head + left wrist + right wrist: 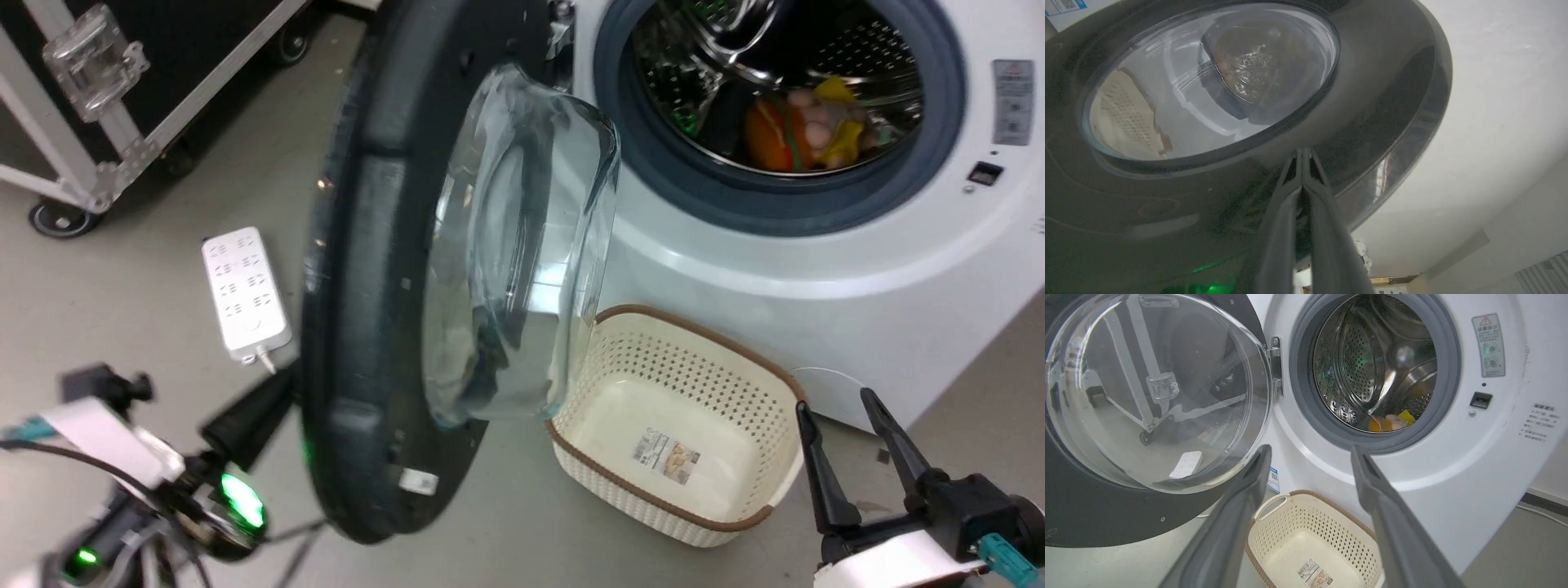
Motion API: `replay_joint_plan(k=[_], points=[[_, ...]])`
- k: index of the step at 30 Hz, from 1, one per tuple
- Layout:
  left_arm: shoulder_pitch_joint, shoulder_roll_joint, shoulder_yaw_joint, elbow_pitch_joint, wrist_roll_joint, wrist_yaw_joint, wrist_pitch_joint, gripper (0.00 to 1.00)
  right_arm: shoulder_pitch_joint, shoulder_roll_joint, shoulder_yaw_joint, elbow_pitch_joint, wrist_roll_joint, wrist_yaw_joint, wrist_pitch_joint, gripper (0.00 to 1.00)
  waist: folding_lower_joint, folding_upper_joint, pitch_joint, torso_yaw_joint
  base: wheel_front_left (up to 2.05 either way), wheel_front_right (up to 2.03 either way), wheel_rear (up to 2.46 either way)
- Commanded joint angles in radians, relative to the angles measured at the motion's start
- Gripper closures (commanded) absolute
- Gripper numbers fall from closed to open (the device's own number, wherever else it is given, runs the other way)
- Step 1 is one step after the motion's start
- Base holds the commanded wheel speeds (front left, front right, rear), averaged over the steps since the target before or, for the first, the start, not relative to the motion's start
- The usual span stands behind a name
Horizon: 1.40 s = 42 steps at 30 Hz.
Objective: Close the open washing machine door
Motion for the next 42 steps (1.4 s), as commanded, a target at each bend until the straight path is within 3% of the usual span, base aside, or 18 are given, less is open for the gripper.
replay_joint_plan(k=[1,3,6,7,9,13,20,32,42], points=[[0.051,-0.007,-0.064,-0.013,-0.041,-0.010,-0.031,1.00,0.015,0.004,-0.012,0.004,0.017,0.001,-0.004,0.00,0.0001,0.0000,-0.016,-0.026,0.00,0.00,0.00],[0.072,-0.007,-0.101,-0.021,-0.061,-0.016,-0.051,1.00,0.016,0.004,-0.016,0.005,0.020,0.001,-0.004,0.00,0.0001,0.0000,-0.018,-0.035,0.00,0.00,0.00],[0.147,-0.007,-0.250,-0.049,-0.142,-0.037,-0.144,1.00,0.012,0.004,-0.029,0.008,0.026,0.001,-0.004,0.00,0.0001,0.0000,-0.018,-0.083,0.00,0.00,0.00],[0.147,-0.007,-0.250,-0.049,-0.142,-0.037,-0.144,1.00,0.012,0.004,-0.029,0.008,0.026,0.001,-0.004,0.00,0.0001,0.0000,-0.018,-0.083,0.00,0.00,0.00],[0.189,-0.007,-0.368,-0.065,-0.168,-0.055,-0.201,1.00,0.011,0.004,-0.036,0.009,0.025,0.001,-0.004,0.00,0.0001,0.0000,-0.013,-0.126,0.00,0.00,0.00],[0.206,-0.007,-0.464,-0.058,-0.189,-0.077,-0.269,1.00,0.008,0.005,-0.039,0.011,0.023,0.001,-0.004,0.00,0.0001,0.0000,-0.004,-0.179,0.00,0.00,0.00],[0.137,-0.007,-0.593,0.045,-0.184,-0.138,-0.475,1.00,-0.019,0.005,-0.024,0.009,0.028,0.001,-0.004,0.00,0.0001,0.0000,0.055,-0.336,0.00,0.00,0.00],[-0.139,-0.007,-0.692,0.197,-0.274,-0.204,-0.786,1.00,-0.066,0.005,-0.013,0.018,0.073,0.001,-0.004,0.00,0.0001,0.0000,0.184,-0.604,0.00,0.00,0.00],[-0.445,-0.007,-0.683,0.420,-0.297,-0.210,-0.978,1.00,-0.092,0.005,0.017,0.032,0.108,0.001,-0.004,0.00,0.0001,0.0000,0.243,-0.703,0.00,0.00,0.00]])
